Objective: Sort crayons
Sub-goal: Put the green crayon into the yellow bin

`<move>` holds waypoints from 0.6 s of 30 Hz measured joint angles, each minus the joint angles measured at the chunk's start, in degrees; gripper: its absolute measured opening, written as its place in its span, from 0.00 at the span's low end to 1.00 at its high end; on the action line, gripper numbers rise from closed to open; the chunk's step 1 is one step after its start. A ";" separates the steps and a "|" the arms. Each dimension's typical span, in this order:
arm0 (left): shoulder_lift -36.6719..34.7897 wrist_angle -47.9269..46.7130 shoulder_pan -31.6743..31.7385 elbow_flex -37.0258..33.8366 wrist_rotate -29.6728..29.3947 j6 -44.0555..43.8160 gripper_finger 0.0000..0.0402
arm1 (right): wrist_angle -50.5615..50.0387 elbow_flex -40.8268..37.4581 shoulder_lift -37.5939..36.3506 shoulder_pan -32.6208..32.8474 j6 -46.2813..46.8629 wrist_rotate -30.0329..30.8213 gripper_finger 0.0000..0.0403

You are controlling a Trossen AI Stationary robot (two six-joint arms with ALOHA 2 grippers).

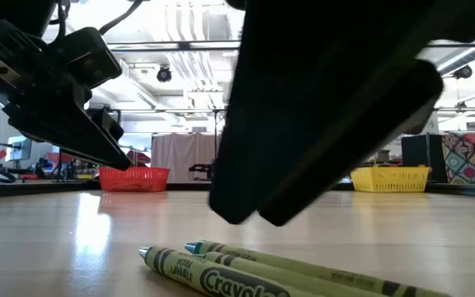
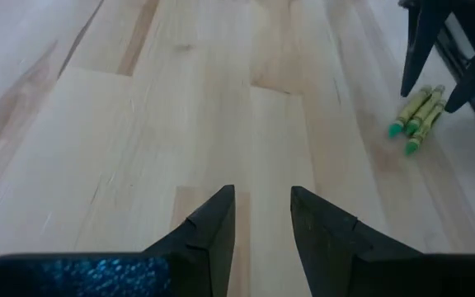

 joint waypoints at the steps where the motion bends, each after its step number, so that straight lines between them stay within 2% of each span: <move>1: 0.00 -0.22 -0.01 -0.01 0.00 0.01 0.25 | -0.04 -0.01 -0.03 -0.23 0.52 -0.09 0.39; 18: 0.00 -2.51 -0.03 -0.04 -0.13 2.04 0.25 | -0.60 -1.71 0.71 -0.32 0.55 -1.61 0.39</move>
